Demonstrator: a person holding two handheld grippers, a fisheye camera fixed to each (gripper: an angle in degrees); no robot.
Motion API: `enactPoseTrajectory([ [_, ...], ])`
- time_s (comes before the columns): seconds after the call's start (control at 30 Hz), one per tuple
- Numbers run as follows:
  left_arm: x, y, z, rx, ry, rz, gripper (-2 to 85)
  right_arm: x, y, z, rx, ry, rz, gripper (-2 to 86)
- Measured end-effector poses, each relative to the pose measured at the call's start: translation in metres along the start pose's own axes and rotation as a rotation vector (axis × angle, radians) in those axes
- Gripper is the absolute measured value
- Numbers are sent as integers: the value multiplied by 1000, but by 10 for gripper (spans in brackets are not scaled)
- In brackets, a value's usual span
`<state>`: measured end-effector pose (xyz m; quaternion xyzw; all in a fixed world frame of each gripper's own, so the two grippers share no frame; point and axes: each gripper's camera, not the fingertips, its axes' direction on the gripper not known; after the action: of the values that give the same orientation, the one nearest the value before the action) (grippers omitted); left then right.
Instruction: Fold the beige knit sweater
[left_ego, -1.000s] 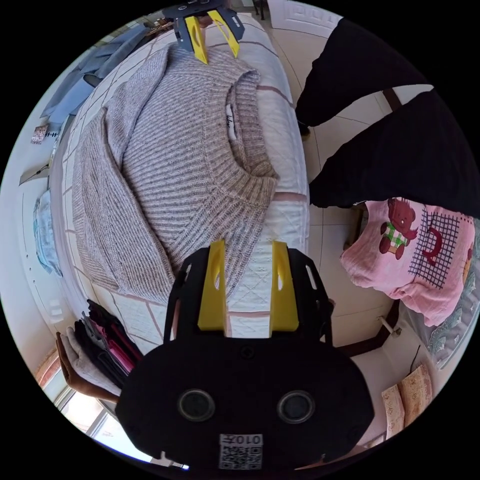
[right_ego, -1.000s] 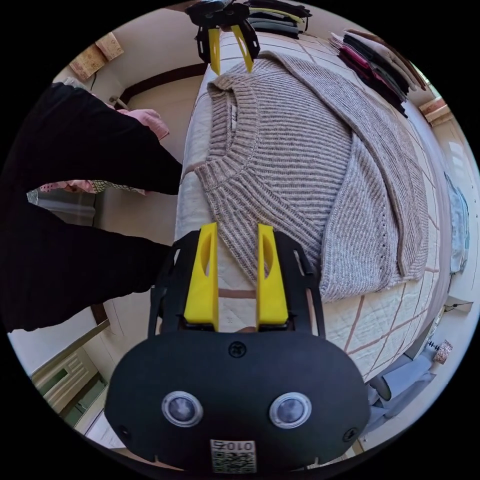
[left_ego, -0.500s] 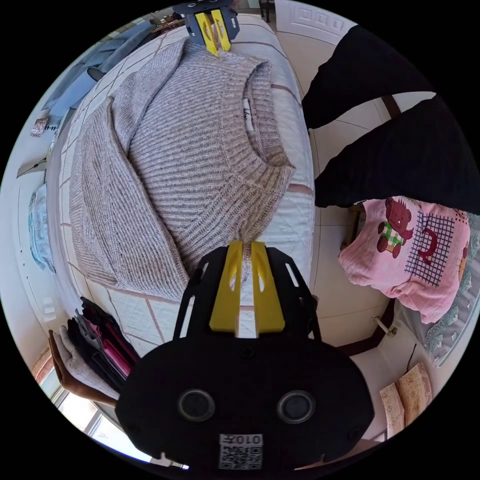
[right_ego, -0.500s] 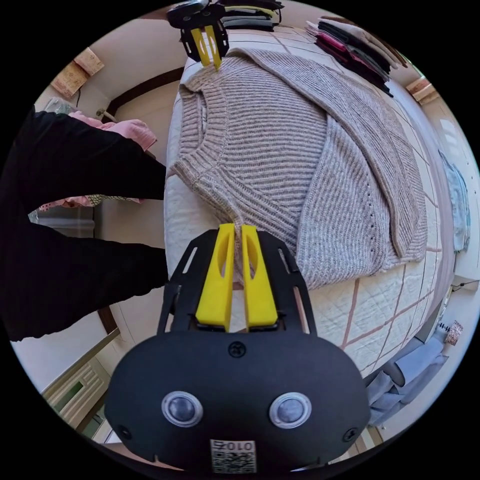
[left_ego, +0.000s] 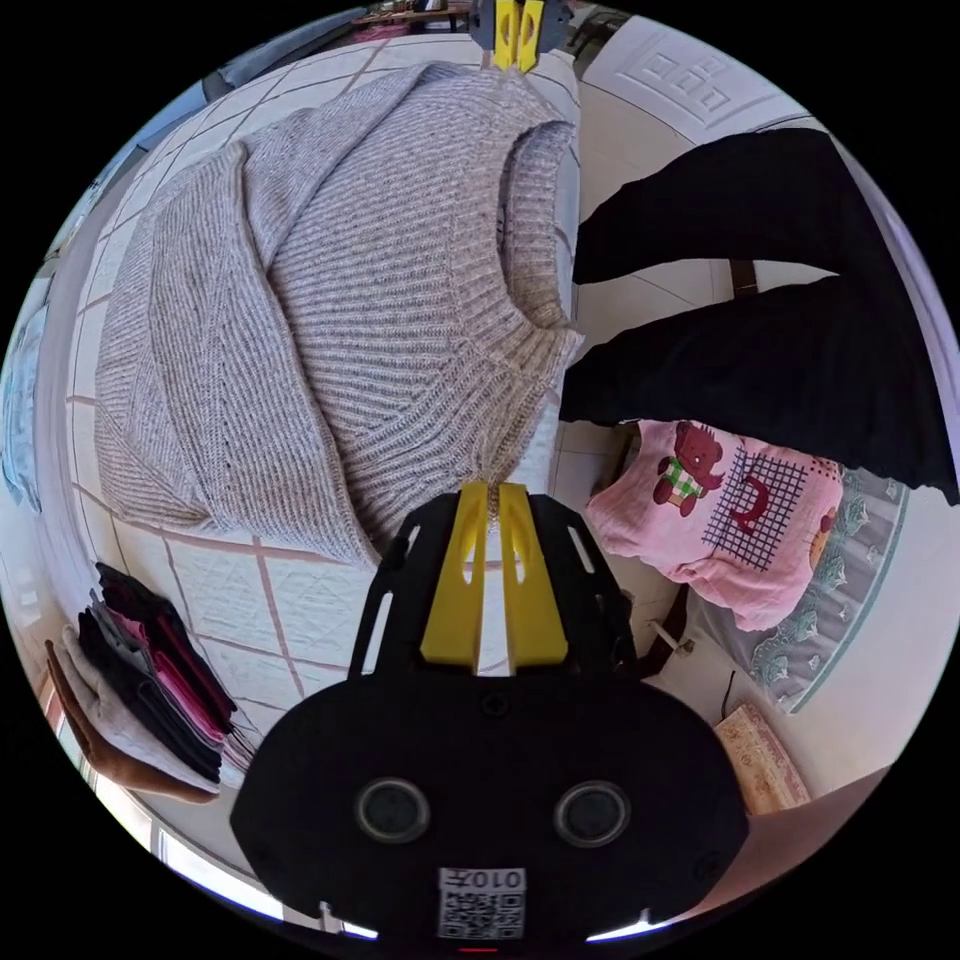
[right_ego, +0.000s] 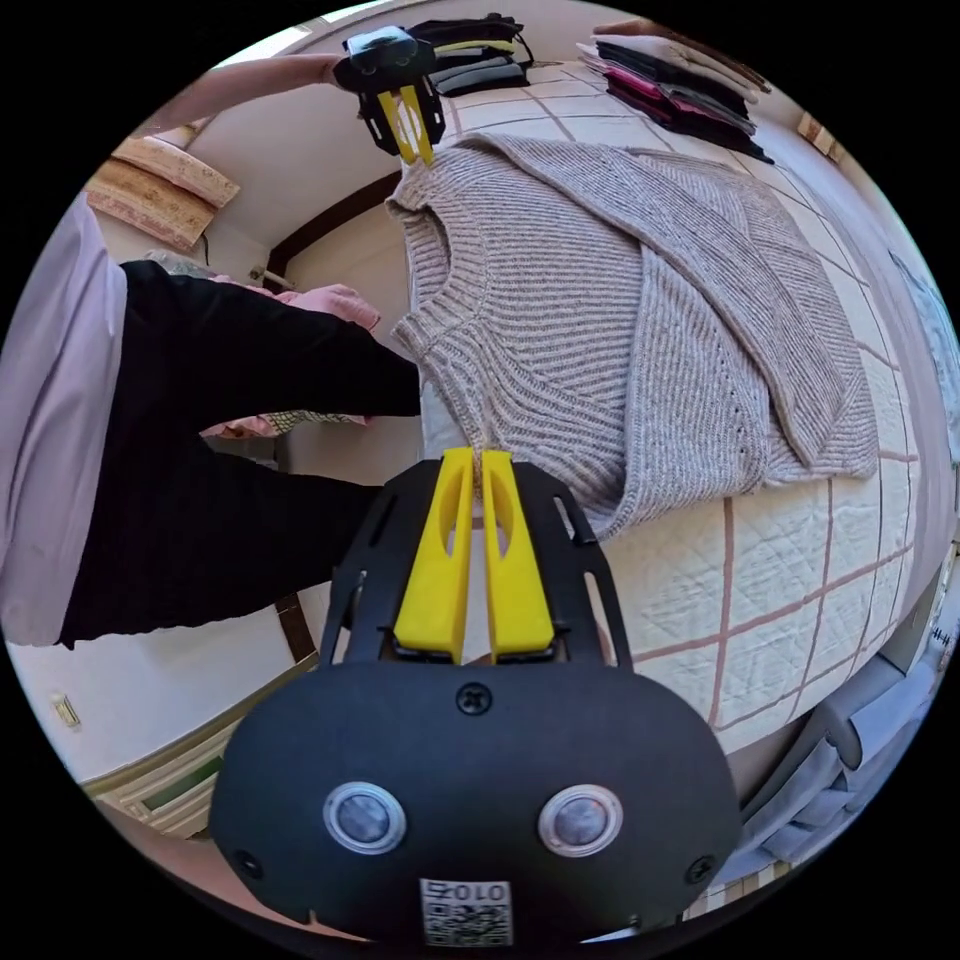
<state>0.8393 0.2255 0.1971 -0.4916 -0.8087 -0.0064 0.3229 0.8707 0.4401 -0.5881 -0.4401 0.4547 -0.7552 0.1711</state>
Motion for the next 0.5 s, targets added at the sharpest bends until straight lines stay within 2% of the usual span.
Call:
enactPoseTrajectory([
  [0.1, 4, 1, -30, -4, 45, 6, 0, -12, 8, -35, -17, -15, 4, 35],
  [0.33, 31, -3, -62, 7, 262, 9, 0, -38, 35, -83, -17, -257, 119, 35],
  [0.5, -50, 23, -102, 86, 354, -71, 0, 36, 27, -161, 89, -225, 143, 35],
])
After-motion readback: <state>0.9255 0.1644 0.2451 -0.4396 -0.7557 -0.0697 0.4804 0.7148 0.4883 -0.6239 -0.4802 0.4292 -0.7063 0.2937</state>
